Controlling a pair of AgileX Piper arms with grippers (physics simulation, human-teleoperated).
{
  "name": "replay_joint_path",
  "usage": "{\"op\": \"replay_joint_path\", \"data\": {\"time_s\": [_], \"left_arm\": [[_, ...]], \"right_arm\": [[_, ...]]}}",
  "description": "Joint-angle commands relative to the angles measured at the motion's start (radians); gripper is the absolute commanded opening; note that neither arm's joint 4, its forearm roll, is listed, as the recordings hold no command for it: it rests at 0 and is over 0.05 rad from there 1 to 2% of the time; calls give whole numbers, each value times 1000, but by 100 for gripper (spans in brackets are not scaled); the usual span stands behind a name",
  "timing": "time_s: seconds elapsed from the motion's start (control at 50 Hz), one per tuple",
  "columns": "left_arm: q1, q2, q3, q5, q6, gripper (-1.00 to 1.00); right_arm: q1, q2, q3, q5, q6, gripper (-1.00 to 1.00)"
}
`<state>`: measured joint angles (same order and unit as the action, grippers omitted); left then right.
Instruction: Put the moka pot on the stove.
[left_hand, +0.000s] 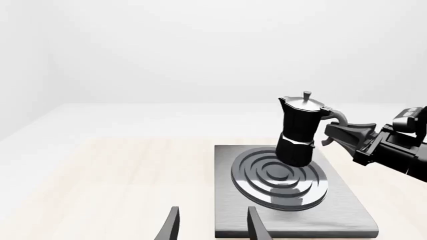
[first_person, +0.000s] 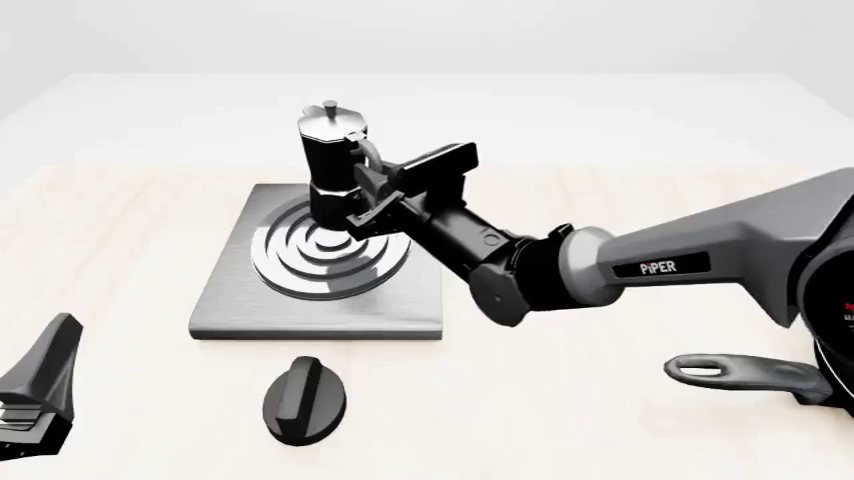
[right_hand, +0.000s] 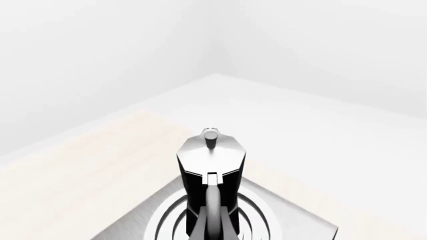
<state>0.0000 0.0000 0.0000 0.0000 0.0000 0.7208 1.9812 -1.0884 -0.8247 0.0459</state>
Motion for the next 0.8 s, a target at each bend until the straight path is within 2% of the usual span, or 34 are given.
{"op": "replay_joint_path", "data": {"time_s": [0.02,0.8], "left_arm": [[0,0,0,0,0,100],[0,0,0,0,0,100]], "right_arm": [[1,7,-20,2,6,-100],[3,63,-45,19,2,-100]]}}
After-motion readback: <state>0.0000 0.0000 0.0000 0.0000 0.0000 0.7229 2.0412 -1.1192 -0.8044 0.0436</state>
